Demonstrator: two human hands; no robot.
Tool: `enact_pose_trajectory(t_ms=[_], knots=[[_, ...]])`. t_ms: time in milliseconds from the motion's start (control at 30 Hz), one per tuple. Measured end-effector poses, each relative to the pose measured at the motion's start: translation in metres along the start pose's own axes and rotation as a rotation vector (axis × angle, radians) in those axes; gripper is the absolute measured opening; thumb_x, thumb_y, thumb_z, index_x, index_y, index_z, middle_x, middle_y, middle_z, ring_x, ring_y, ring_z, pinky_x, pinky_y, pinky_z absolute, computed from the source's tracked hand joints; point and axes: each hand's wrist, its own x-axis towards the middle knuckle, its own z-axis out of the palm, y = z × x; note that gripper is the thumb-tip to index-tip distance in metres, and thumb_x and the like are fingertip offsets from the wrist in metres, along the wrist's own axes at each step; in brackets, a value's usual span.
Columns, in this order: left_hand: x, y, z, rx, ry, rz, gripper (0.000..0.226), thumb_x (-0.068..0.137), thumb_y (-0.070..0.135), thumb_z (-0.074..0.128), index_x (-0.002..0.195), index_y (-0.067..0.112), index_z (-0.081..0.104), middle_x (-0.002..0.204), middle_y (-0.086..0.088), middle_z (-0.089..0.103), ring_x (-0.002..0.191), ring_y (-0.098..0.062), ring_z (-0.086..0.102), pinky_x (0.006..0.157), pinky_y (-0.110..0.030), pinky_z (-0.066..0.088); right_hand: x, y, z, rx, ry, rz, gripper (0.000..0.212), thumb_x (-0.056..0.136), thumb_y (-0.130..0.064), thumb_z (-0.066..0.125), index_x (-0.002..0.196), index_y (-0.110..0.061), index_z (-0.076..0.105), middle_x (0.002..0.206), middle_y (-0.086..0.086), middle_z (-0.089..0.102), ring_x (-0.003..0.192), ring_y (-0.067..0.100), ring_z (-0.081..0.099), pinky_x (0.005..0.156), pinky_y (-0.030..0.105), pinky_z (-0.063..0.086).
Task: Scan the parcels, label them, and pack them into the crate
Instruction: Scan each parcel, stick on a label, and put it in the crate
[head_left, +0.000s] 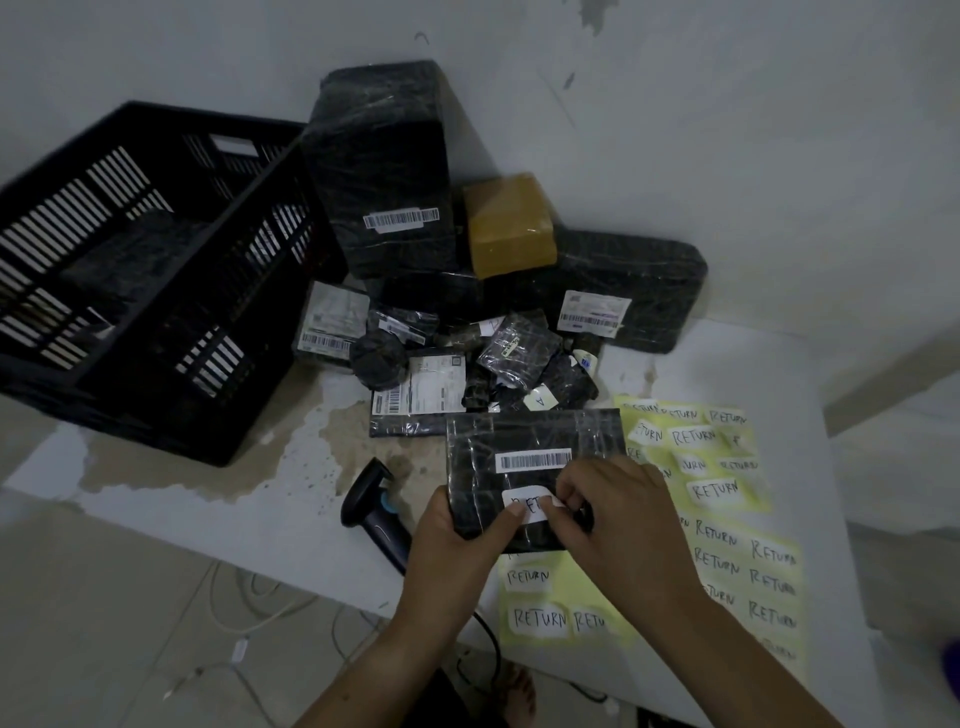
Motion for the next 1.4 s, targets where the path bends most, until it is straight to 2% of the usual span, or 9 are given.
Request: enact_pose_trajectory(t_ms=[100,167,333,433,667,867,1100,1267,1400], knots=[[-0.001,0.000,0.000,-0.030,0.036,0.007,0.030,0.079,0.034,0.084,0.102,0.024,0.067,0.087,0.017,0.076,0.081,0.001,0.072,0.064,-0.010,0.051,-0.001,-0.001,-0.002,0.038,0.051,0.089,0.030,0.076,-0.046,0.075,0.091,-0.032,0.052,0.090,-0.016,0.049,0.088,0.010,0.045,0.079,0.031,0.036],[-0.001,0.001,-0.001,-0.038,0.055,0.016,0.031,0.078,0.036,0.084,0.104,0.028,0.068,0.092,0.017,0.077,0.086,0.000,0.072,0.066,-0.010,0.051,-0.002,-0.002,-0.001,0.135,0.079,0.213,0.054,0.071,-0.049,0.077,0.113,-0.031,0.049,0.115,-0.010,0.047,0.107,0.014,0.044,0.092,0.034,0.038],[0.000,0.004,0.001,-0.052,0.040,0.080,0.022,0.085,0.023,0.081,0.101,0.029,0.067,0.091,0.020,0.076,0.083,0.003,0.072,0.064,-0.008,0.051,-0.007,-0.005,0.001,0.524,0.080,0.416,0.103,0.072,-0.055,0.078,0.151,-0.033,0.016,0.154,-0.013,0.022,0.137,0.006,0.029,0.108,0.032,0.033],[0.000,0.007,0.001,-0.036,0.032,0.113,0.020,0.087,0.022,0.079,0.103,0.022,0.068,0.091,0.015,0.077,0.084,-0.002,0.073,0.066,-0.011,0.053,-0.007,-0.001,0.000,0.718,0.062,0.495,0.100,0.070,-0.060,0.075,0.149,-0.043,0.016,0.149,-0.014,0.040,0.127,0.006,0.049,0.101,0.036,0.049],[0.000,0.001,0.000,-0.005,0.015,0.116,0.018,0.094,0.033,0.068,0.111,0.030,0.062,0.100,0.020,0.075,0.095,-0.001,0.072,0.074,-0.013,0.054,-0.005,0.004,-0.002,0.795,0.060,0.463,0.078,0.084,-0.042,0.071,0.146,-0.041,0.025,0.137,-0.012,0.054,0.113,0.003,0.061,0.091,0.040,0.057],[0.003,0.007,-0.003,0.056,-0.039,0.129,0.043,0.078,0.031,0.087,0.109,0.033,0.058,0.093,0.029,0.072,0.086,0.010,0.068,0.067,-0.005,0.050,-0.004,0.006,-0.009,0.801,-0.017,0.449,0.111,0.062,-0.048,0.088,0.147,-0.047,0.016,0.139,-0.022,0.044,0.125,0.004,0.050,0.102,0.035,0.048],[0.006,0.009,-0.009,0.038,-0.057,0.117,0.016,0.097,0.026,0.066,0.110,0.029,0.057,0.104,0.008,0.076,0.094,0.000,0.071,0.070,-0.013,0.053,-0.002,0.008,-0.006,0.828,0.000,0.435,0.088,0.080,-0.048,0.075,0.147,-0.046,0.018,0.144,-0.014,0.046,0.126,0.009,0.053,0.100,0.046,0.050],[0.006,0.016,-0.005,0.064,0.001,0.174,0.026,0.085,0.026,0.080,0.105,0.025,0.063,0.090,0.015,0.076,0.084,0.003,0.071,0.067,-0.010,0.052,0.001,-0.003,-0.008,0.831,0.079,0.458,0.089,0.071,-0.052,0.078,0.139,-0.051,0.021,0.125,-0.037,0.044,0.111,-0.012,0.054,0.087,0.018,0.048],[0.015,0.019,-0.011,0.107,-0.007,0.173,0.030,0.087,0.028,0.078,0.111,0.024,0.060,0.098,0.011,0.075,0.087,0.003,0.071,0.069,-0.010,0.053,0.008,-0.003,-0.006,0.834,0.081,0.467,0.085,0.075,-0.051,0.077,0.140,-0.050,0.022,0.138,-0.019,0.047,0.122,0.007,0.055,0.098,0.036,0.051]])
